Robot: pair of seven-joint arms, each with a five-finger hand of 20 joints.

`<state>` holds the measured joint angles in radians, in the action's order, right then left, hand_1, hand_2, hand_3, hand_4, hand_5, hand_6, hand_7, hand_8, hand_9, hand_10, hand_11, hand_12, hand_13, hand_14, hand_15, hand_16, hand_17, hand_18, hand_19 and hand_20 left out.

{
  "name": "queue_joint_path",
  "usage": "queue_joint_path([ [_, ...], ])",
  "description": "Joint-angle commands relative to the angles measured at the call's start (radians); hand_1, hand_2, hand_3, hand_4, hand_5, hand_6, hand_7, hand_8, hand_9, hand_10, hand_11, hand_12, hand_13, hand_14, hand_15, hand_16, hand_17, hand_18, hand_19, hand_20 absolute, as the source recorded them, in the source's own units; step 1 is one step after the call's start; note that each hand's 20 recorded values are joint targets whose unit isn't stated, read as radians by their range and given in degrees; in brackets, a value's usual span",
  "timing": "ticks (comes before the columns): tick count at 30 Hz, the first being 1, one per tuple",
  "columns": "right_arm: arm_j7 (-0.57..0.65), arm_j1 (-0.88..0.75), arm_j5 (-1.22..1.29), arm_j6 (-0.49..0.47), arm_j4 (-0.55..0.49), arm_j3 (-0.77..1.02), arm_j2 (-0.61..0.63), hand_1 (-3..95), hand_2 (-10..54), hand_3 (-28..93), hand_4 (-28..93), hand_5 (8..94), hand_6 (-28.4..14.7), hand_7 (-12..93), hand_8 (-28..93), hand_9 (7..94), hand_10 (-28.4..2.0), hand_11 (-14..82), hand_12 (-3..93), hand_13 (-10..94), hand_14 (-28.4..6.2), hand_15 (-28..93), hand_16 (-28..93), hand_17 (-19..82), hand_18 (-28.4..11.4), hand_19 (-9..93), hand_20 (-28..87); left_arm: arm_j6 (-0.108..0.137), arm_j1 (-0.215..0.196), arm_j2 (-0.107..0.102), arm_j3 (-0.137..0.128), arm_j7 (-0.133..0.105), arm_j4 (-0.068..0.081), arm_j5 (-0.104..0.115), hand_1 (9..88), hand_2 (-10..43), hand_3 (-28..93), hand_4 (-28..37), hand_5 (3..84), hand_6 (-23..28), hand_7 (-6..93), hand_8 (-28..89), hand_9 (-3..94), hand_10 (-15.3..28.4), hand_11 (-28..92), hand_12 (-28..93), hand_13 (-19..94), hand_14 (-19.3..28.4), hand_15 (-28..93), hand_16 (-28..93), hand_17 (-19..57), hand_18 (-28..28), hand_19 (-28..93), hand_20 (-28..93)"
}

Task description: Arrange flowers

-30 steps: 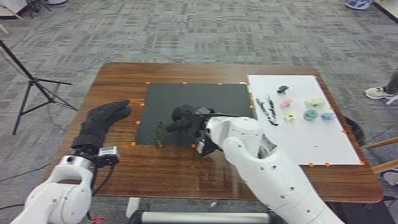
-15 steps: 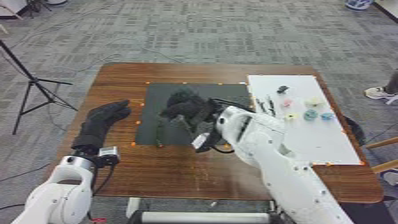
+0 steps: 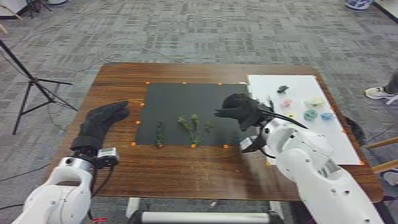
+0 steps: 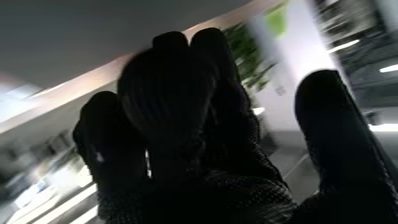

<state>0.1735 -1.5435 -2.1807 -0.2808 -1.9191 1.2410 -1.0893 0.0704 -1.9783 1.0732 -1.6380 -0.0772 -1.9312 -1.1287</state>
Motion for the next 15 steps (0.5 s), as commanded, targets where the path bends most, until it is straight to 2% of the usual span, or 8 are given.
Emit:
queue_joint_path([
  [1,0.079,-0.157,-0.061,0.299,-0.034,0.167,0.121,22.7,6.2,64,-9,56.5,-6.0,36,-9,70.2,-15.8,10.7,14.2,91,-5.2,52,31,58,-19.1,93,58,0.002,-0.041,0.004,-0.024,0.004,-0.018,-0.002,20.6,1.0,67,-26.3,46.5,4.5,14.7,-8,47.8,14.4,19,11,34,18.6,18,1,0.0,13.8,7,15],
  [6,0.149,-0.165,-0.141,0.327,-0.022,0.208,0.138,22.9,-4.2,64,-10,57.2,-5.9,34,-8,72.8,-15.4,12.6,15.5,91,-5.1,52,31,58,-19.1,93,58,-0.003,-0.041,0.006,-0.02,0.005,-0.017,-0.005,20.6,1.0,67,-26.3,46.6,4.5,14.8,-8,47.8,14.5,19,11,34,18.6,18,1,0.0,13.8,7,15],
  [9,0.181,-0.139,-0.149,0.289,-0.004,0.196,0.139,24.2,-8.4,62,-9,60.0,-6.1,31,-7,76.3,-15.4,15.6,17.3,92,-4.1,54,31,59,-18.1,93,59,-0.003,-0.041,0.007,-0.016,0.003,-0.019,-0.006,20.7,1.1,67,-26.3,46.6,4.5,14.8,-8,47.7,14.4,19,11,34,18.5,18,1,0.1,13.8,7,15],
  [15,0.223,-0.058,-0.17,0.143,0.038,0.136,0.148,24.7,-9.5,60,-9,68.1,-5.4,30,-5,86.7,-14.0,25.7,21.7,94,-2.4,57,30,64,-16.1,93,61,-0.009,-0.027,0.001,-0.009,0.007,-0.017,-0.011,20.7,1.1,67,-26.3,46.5,4.4,14.8,-8,47.7,14.5,19,11,34,18.5,18,1,0.0,13.8,8,15],
])
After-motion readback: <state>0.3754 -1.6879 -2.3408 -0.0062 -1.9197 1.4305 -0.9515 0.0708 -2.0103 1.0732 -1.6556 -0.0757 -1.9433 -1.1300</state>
